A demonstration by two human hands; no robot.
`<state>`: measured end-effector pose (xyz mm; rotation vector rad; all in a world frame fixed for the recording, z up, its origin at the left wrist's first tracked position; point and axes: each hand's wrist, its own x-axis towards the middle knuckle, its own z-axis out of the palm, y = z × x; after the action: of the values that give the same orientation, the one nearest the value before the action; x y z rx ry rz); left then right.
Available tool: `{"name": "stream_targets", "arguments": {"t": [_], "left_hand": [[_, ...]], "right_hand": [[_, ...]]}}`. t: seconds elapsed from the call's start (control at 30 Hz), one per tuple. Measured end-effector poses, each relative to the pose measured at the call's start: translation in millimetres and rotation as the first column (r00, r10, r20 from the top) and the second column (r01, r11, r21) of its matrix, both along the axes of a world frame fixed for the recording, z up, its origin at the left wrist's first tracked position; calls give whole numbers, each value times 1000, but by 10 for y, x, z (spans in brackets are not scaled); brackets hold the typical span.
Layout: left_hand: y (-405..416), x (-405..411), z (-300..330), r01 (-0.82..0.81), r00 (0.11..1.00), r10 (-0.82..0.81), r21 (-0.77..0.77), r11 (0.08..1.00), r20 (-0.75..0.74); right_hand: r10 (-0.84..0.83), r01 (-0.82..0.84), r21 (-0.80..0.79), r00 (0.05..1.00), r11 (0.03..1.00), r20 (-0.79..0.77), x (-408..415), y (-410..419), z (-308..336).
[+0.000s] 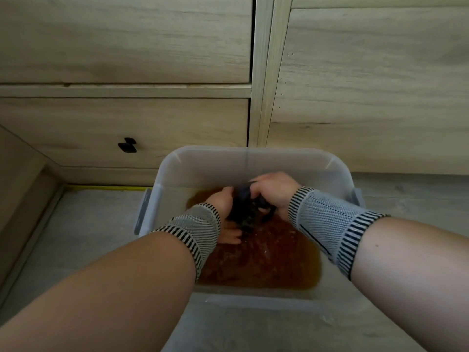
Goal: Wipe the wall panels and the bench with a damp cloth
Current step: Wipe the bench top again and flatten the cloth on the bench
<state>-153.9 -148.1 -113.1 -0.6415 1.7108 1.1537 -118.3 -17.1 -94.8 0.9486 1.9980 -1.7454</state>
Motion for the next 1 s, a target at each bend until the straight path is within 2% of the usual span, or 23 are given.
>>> {"name": "stream_targets", "arguments": {"t": [0.07,0.13,0.23,0.3,0.4,0.47,0.53,0.63,0.7,0.73,0.77,0.8,0.83,0.87,0.9,0.93,0.97,1.0], "left_hand": [[-13,16,30,-86,994,75,148,985,77],[-40,-34,112,-193,979,167,263,946,118],[-24,-77,197,-217,974,184,300,929,136],[-32,-88,204,-131,988,103,287,949,112],[-107,-58,287,-30,995,-9,396,918,96],[-156,-26,368,64,991,-113,485,872,72],[-170,15,423,127,984,-175,524,842,44],[-153,25,474,209,976,-215,476,854,-42],[-117,8,503,332,943,-300,390,859,-141],[-78,16,516,438,895,-385,286,852,-224],[-26,30,514,591,779,-531,106,800,-332],[34,68,517,722,588,-699,-126,681,-408],[82,117,500,760,362,-830,-381,526,-424],[114,181,489,713,182,-895,-572,405,-407],[138,238,475,642,81,-912,-678,357,-403],[148,253,426,587,29,-909,-729,352,-415],[143,251,409,557,27,-901,-742,373,-433],[126,219,393,561,96,-893,-717,414,-440]], "right_hand": [[140,-147,-125,988,981,-64,54,-34,204],[294,-300,-243,954,922,-61,147,13,321],[425,-421,-247,904,873,-40,228,82,382],[357,-361,-191,932,913,-55,205,121,398],[137,-151,-96,981,984,-140,128,167,358],[62,-78,-88,983,993,-170,112,117,312],[3,-19,-124,991,992,-132,134,33,285],[-92,76,-270,995,960,-47,192,-27,311],[-93,77,-222,994,972,-64,196,6,298],[-69,59,-129,995,990,-68,186,23,271],[-28,27,-21,998,999,-53,188,25,267],[-5,6,79,1000,997,-13,184,31,265],[-17,12,129,999,992,34,184,42,268],[-47,34,147,995,989,83,188,54,262],[-89,75,125,989,989,114,202,55,271],[-141,130,96,982,987,124,204,62,271],[-203,199,49,974,979,100,200,61,268],[-271,271,-13,962,962,38,187,63,254]]}}
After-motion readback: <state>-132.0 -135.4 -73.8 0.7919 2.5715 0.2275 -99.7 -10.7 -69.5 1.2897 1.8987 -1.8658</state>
